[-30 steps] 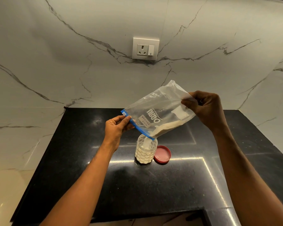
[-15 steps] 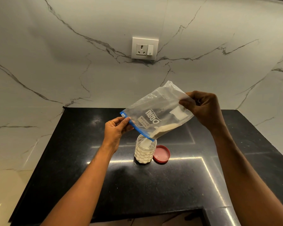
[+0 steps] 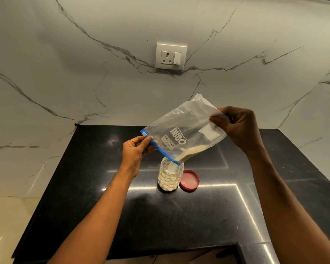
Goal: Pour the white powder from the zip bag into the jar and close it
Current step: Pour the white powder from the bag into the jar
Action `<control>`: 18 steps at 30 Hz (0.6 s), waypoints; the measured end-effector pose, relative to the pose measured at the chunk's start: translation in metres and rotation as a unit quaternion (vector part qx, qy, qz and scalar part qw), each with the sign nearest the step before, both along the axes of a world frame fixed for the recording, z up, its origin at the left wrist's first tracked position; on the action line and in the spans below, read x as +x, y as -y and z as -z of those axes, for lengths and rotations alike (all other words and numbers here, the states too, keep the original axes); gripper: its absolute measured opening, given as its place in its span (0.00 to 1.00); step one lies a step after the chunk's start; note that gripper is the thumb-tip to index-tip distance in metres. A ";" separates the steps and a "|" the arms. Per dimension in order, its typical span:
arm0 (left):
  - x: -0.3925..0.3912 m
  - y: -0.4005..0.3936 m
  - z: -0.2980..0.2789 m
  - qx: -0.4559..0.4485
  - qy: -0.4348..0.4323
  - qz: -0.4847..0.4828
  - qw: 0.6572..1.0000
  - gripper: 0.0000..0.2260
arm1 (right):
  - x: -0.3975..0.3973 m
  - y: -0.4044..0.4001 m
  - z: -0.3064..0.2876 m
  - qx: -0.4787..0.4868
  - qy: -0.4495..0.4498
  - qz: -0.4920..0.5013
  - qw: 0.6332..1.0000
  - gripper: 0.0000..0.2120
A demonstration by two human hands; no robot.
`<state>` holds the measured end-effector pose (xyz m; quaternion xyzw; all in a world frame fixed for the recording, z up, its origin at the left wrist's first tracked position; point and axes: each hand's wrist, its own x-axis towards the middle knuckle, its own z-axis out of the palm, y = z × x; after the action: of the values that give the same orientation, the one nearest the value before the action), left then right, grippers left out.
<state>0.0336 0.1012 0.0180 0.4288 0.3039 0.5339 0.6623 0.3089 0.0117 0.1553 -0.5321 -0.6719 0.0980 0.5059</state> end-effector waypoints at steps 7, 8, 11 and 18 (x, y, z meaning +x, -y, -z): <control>0.000 0.000 0.001 0.004 -0.007 0.001 1.000 0.11 | 0.000 0.000 0.001 0.008 0.009 0.005 1.000 0.09; -0.001 0.000 0.001 0.005 -0.007 0.002 1.000 0.11 | 0.000 0.000 0.001 0.008 0.010 0.003 1.000 0.09; -0.002 -0.001 0.001 0.007 -0.006 0.003 1.000 0.11 | 0.000 0.000 0.001 0.009 0.012 0.002 1.000 0.09; -0.002 -0.002 0.000 0.006 -0.009 0.002 1.000 0.13 | -0.001 -0.001 -0.001 0.011 0.004 0.006 1.000 0.08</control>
<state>0.0319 0.1035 0.0177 0.4386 0.3055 0.5305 0.6580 0.3078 0.0131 0.1566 -0.5310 -0.6715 0.0850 0.5098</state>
